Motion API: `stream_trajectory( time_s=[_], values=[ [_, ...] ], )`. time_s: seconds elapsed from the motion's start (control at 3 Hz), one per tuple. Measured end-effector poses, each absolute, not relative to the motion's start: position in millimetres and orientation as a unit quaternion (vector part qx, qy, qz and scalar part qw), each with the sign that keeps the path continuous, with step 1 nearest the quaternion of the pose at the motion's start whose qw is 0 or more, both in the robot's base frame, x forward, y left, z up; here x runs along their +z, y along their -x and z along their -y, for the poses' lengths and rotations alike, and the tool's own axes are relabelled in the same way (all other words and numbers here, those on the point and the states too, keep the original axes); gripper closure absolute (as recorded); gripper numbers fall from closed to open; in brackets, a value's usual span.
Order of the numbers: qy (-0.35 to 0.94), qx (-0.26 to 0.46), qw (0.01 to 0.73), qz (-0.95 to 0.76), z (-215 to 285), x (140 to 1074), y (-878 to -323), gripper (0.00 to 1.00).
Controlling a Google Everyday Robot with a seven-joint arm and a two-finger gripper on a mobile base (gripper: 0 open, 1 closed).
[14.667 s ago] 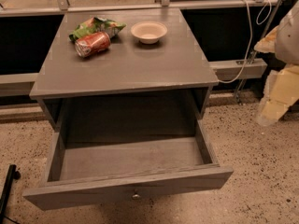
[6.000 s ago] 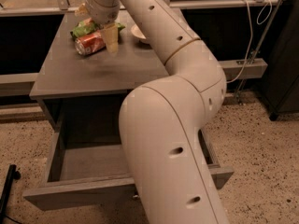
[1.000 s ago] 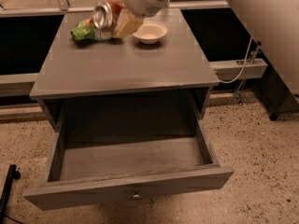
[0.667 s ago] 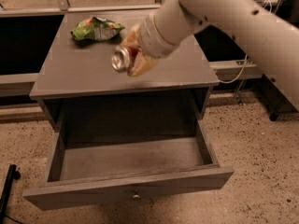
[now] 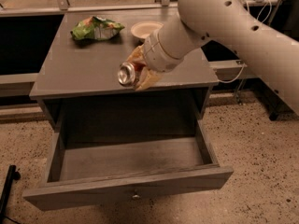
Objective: Place coke can into top drawer
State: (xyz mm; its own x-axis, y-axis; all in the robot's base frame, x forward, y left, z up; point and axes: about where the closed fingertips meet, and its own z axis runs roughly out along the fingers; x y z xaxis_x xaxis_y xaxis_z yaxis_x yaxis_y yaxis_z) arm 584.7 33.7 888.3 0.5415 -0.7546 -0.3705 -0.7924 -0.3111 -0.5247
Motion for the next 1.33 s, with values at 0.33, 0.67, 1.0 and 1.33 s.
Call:
stream_trajectory(
  time_s=[0.33, 0.67, 1.0, 1.33],
  values=[
    [0.797, 0.037, 0.322, -0.509, -26, 877, -586, 1.00],
    [0.778, 0.045, 0.263, -0.568, -3, 856, -554, 1.00],
    [0.762, 0.074, 0.169, -0.620, 13, 814, -507, 1.00],
    [0.748, 0.115, 0.110, -0.644, 25, 759, -483, 1.00]
  ],
)
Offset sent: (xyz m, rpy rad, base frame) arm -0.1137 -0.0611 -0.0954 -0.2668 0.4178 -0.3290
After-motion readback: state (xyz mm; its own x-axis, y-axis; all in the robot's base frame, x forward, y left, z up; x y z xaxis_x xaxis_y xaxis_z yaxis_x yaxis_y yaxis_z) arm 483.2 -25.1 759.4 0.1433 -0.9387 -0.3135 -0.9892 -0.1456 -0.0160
